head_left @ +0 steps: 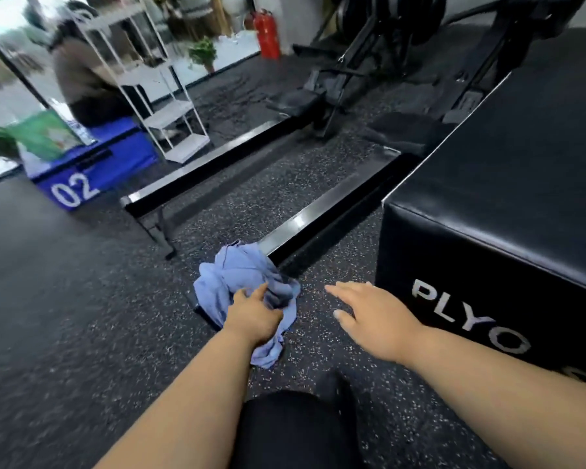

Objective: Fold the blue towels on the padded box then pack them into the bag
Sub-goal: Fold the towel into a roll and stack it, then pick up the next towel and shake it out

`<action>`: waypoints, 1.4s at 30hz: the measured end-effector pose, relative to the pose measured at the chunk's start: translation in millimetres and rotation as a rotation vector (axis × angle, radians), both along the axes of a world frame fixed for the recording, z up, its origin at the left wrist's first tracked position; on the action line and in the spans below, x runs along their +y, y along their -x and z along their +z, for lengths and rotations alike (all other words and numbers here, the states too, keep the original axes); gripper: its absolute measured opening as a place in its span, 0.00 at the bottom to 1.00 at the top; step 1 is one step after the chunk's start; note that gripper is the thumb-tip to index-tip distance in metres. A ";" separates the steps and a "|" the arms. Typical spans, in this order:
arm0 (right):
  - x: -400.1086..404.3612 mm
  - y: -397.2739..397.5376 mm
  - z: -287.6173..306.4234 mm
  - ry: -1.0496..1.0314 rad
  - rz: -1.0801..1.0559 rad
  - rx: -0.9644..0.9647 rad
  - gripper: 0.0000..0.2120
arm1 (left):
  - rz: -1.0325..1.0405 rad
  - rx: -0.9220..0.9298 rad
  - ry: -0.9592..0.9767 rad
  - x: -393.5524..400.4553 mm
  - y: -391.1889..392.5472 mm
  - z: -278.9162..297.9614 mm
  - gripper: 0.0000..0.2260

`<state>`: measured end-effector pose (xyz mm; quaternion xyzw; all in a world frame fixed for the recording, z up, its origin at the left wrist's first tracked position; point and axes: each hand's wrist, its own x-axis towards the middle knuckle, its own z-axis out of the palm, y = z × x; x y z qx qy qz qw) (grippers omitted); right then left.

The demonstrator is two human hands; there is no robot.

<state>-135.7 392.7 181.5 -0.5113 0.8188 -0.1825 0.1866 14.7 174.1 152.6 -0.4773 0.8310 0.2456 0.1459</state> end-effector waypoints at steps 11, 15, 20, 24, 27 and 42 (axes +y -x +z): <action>-95.5 3.2 -51.4 -0.096 0.031 -0.061 0.25 | 0.221 0.048 -0.163 -85.3 7.3 -95.8 0.35; -112.4 13.9 -67.9 -0.098 -0.012 -0.076 0.25 | 0.194 0.145 -0.169 -105.3 40.0 -107.8 0.32; -133.3 30.2 -83.3 -0.095 -0.047 -0.093 0.24 | 0.211 0.118 -0.033 -155.6 73.0 -123.2 0.39; -144.4 41.8 -95.5 -0.102 -0.059 -0.112 0.25 | 0.340 0.118 -0.102 -172.6 88.2 -116.7 0.32; -147.8 48.0 -101.3 -0.110 -0.063 -0.121 0.25 | 0.407 0.076 -0.142 -185.8 94.3 -119.9 0.37; -138.7 61.9 -112.3 -0.106 -0.059 -0.164 0.24 | 0.561 0.284 -0.193 -218.8 84.1 -138.5 0.37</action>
